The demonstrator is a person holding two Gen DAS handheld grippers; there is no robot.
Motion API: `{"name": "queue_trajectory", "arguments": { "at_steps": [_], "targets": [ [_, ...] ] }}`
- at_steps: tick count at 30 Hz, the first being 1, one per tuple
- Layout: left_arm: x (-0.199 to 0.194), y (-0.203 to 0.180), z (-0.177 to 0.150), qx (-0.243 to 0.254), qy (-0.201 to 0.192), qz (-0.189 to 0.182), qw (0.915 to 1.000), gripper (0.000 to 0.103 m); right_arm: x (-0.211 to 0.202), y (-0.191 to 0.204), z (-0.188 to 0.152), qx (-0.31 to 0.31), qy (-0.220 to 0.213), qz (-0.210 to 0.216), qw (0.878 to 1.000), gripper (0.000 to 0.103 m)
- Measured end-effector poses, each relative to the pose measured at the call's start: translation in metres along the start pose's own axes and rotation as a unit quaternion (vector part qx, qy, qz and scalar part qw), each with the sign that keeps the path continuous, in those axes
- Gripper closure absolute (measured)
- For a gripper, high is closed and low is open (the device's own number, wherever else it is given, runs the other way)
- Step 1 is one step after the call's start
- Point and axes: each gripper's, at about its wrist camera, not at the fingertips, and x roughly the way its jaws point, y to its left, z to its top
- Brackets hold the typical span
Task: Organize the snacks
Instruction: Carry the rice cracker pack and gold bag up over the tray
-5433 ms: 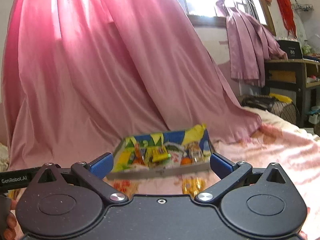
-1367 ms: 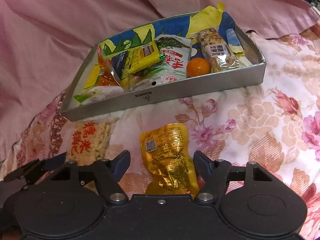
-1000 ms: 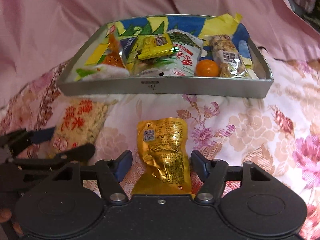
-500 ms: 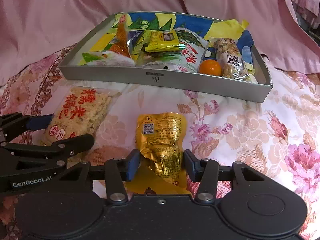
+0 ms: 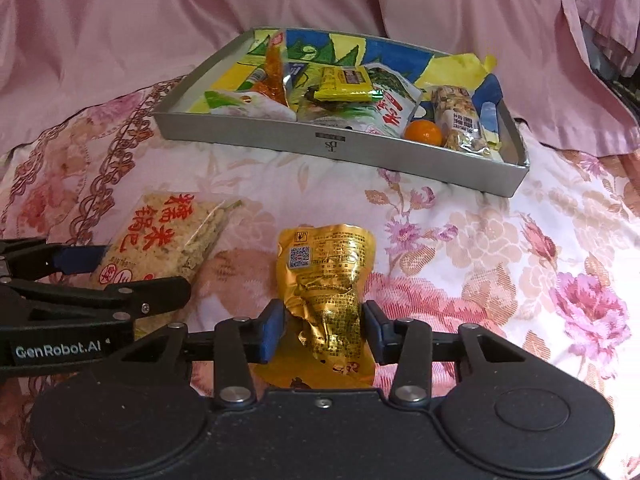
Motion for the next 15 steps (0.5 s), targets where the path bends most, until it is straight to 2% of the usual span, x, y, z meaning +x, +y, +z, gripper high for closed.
{"name": "queue_trajectory", "arguments": {
  "at_steps": [6, 15],
  "targets": [
    [-0.014, 0.005, -0.009, -0.038, 0.007, -0.002, 0.9993, 0.027, -0.023, 0.000, -0.006, 0.012, -0.021, 0.006, 1.000, 0.058],
    [-0.041, 0.003, -0.024, -0.063, -0.003, -0.001, 0.9980, 0.027, -0.050, -0.001, -0.016, 0.040, -0.044, 0.020, 0.998, 0.058]
  ]
}}
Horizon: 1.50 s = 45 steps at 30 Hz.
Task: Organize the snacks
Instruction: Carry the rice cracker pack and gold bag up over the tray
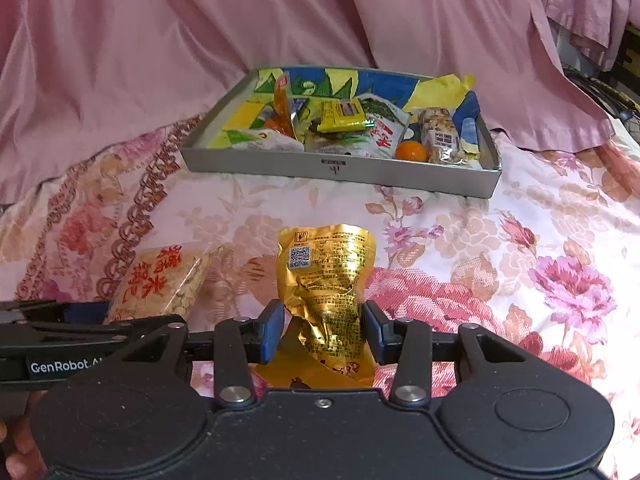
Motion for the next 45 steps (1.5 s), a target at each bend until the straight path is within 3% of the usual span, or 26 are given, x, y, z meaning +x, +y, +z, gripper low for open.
{"name": "queue_trajectory", "arguments": {
  "at_steps": [12, 31, 36, 41, 45],
  "targets": [
    [-0.045, -0.008, -0.010, -0.012, -0.046, -0.013, 0.9988, 0.027, -0.041, -0.001, -0.009, 0.032, -0.058, 0.006, 0.998, 0.058],
    [-0.092, -0.022, -0.004, 0.002, -0.140, 0.012, 0.9900, 0.027, -0.088, -0.003, -0.017, 0.050, -0.170, 0.016, 0.984, 0.058],
    [-0.093, -0.018, 0.010, -0.040, -0.124, -0.019, 0.9912, 0.027, -0.090, -0.005, -0.014, 0.055, -0.182, 0.022, 0.981, 0.058],
    [-0.096, -0.026, 0.027, -0.011, -0.145, -0.005, 0.9894, 0.027, -0.085, -0.006, -0.009, 0.061, -0.184, 0.021, 0.981, 0.058],
    [-0.092, -0.028, 0.044, -0.018, -0.142, -0.014, 0.9896, 0.027, -0.084, -0.005, -0.003, 0.051, -0.190, 0.019, 0.980, 0.058]
  ]
}}
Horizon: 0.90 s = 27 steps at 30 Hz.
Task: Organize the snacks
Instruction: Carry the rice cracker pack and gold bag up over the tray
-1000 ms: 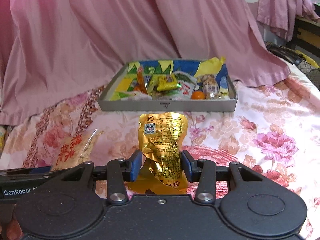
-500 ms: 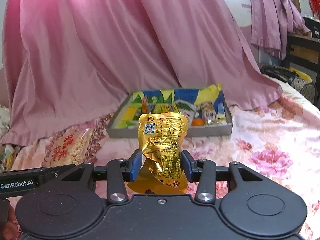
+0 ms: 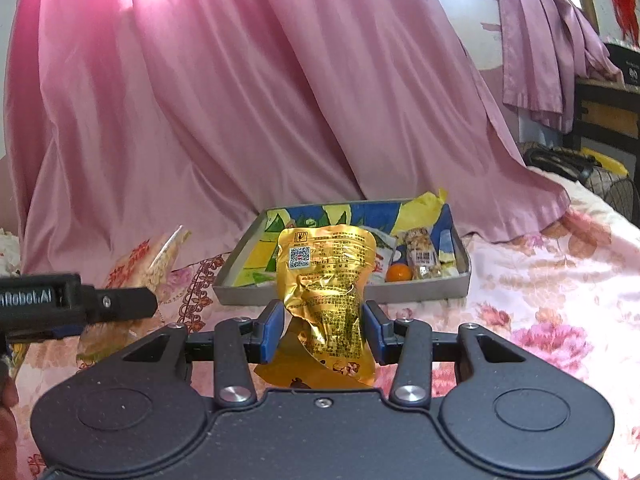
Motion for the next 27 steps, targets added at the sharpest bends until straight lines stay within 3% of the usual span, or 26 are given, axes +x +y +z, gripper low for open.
{"name": "queue_trajectory", "arguments": {
  "at_steps": [12, 27],
  "targets": [
    [0.042, -0.020, 0.049, 0.028, -0.016, -0.012, 0.9994, 0.027, 0.024, -0.013, 0.023, -0.029, -0.025, -0.012, 0.999, 0.058],
    [0.161, -0.037, 0.098, 0.048, -0.009, -0.022, 0.9986, 0.027, 0.134, -0.068, 0.070, -0.022, -0.072, -0.054, 0.996, 0.058]
  ]
}}
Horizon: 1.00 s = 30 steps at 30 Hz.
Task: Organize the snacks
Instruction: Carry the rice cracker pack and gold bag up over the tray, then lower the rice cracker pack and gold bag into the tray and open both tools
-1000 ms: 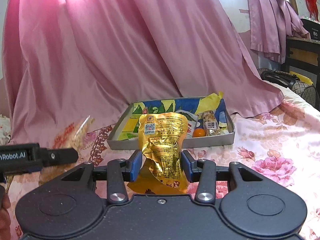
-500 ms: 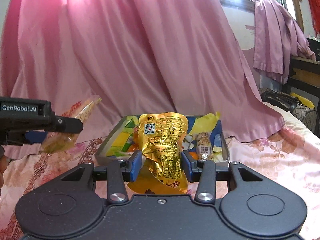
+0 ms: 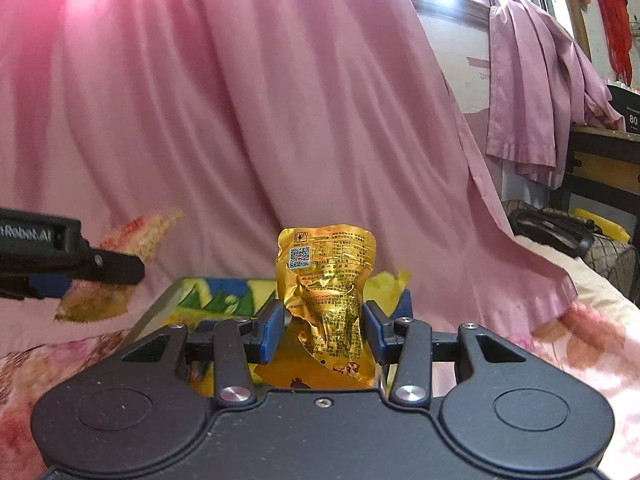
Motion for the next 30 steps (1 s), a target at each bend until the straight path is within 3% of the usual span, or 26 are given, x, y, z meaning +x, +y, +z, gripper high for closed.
{"name": "queue_trajectory", "arguments": {
  "at_steps": [9, 14, 22, 30],
  "targets": [
    [0.068, -0.004, 0.000, 0.004, 0.027, 0.019, 0.9995, 0.027, 0.060, -0.007, -0.011, 0.008, 0.036, 0.009, 0.999, 0.058],
    [0.095, -0.001, -0.010, -0.003, 0.062, 0.012, 0.9980, 0.027, 0.083, -0.017, -0.018, 0.023, 0.066, 0.006, 0.998, 0.058],
    [0.110, -0.003, -0.026, 0.028, 0.077, 0.034, 0.9960, 0.027, 0.108, -0.021, -0.038, 0.030, 0.107, 0.002, 0.994, 0.058],
    [0.121, -0.001, -0.029, 0.042, 0.091, 0.041, 0.9941, 0.027, 0.114, -0.023, -0.042, 0.033, 0.114, 0.005, 0.993, 0.057]
  ]
}}
